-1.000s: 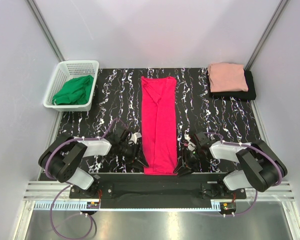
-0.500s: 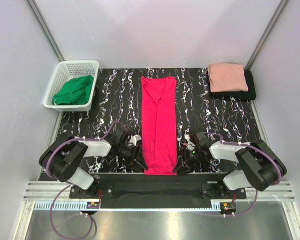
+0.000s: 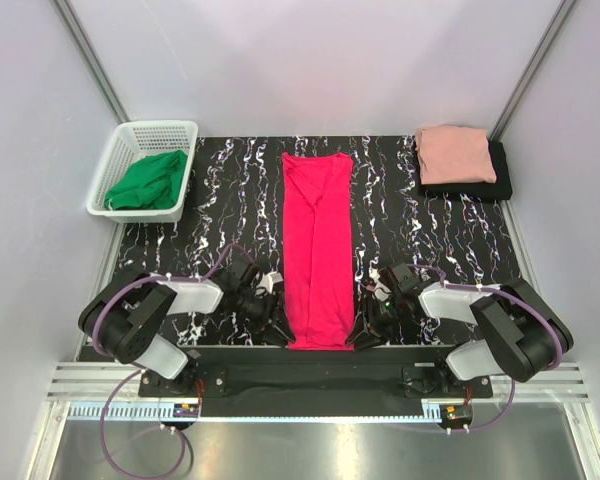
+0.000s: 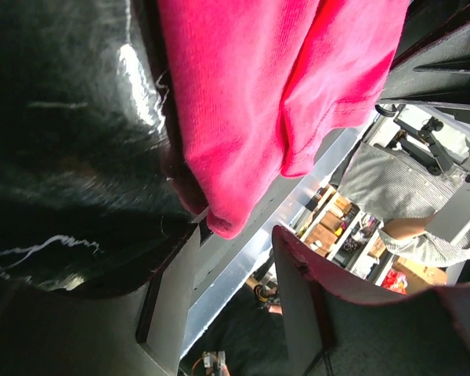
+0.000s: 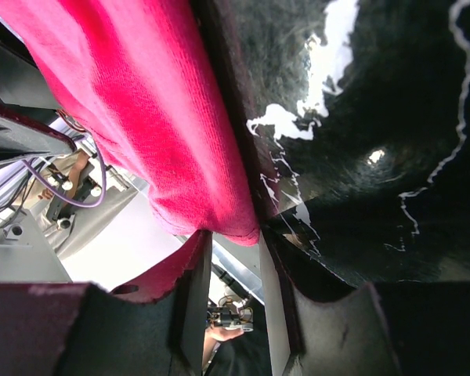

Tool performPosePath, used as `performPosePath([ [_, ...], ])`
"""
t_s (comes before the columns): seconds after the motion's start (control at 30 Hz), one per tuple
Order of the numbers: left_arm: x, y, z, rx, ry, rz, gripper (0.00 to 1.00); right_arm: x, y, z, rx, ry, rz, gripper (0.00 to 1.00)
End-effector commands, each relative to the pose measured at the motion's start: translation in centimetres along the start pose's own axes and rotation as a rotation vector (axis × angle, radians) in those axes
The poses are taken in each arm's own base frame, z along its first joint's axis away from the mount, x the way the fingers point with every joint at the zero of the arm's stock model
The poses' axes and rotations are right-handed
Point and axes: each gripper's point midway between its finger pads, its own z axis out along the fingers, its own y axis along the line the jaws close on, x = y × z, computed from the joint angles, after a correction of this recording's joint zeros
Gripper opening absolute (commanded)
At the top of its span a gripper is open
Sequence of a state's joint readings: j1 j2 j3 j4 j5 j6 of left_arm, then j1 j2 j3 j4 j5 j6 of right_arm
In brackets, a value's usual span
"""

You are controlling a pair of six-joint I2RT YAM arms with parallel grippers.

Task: Fold and stack the t-shirts
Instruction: Fold the tshirt

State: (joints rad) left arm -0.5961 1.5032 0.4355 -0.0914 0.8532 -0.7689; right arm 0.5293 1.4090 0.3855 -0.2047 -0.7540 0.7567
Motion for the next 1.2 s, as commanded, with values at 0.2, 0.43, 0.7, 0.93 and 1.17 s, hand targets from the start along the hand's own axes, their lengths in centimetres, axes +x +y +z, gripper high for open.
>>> performPosePath([
  [0.2,-0.5,2.6,1.1,-0.120,-0.034,-0.005,0.50,-0.3,-0.3,0.2,0.026,-0.008,0.023,0.37],
  [0.43,-0.4,3.5,1.6,-0.121,-0.045,-0.039,0.48,-0.3,-0.2,0.2,0.027,-0.008,0.029,0.37],
  [0.7,-0.2,4.4,2.1,-0.128,-0.031,-0.054,0.29,-0.3,-0.8,0.4,0.048,-0.003,0.040,0.33],
  [0.93,-0.2,4.3,2.1,-0.126,-0.030,-0.054,0.14,-0.3,-0.7,0.3,0.046,-0.007,0.039,0.08],
  [1.17,-0.3,4.0,2.0,-0.118,-0.037,-0.048,0.00,-0.2,-0.7,0.1,0.052,-0.011,0.035,0.00],
])
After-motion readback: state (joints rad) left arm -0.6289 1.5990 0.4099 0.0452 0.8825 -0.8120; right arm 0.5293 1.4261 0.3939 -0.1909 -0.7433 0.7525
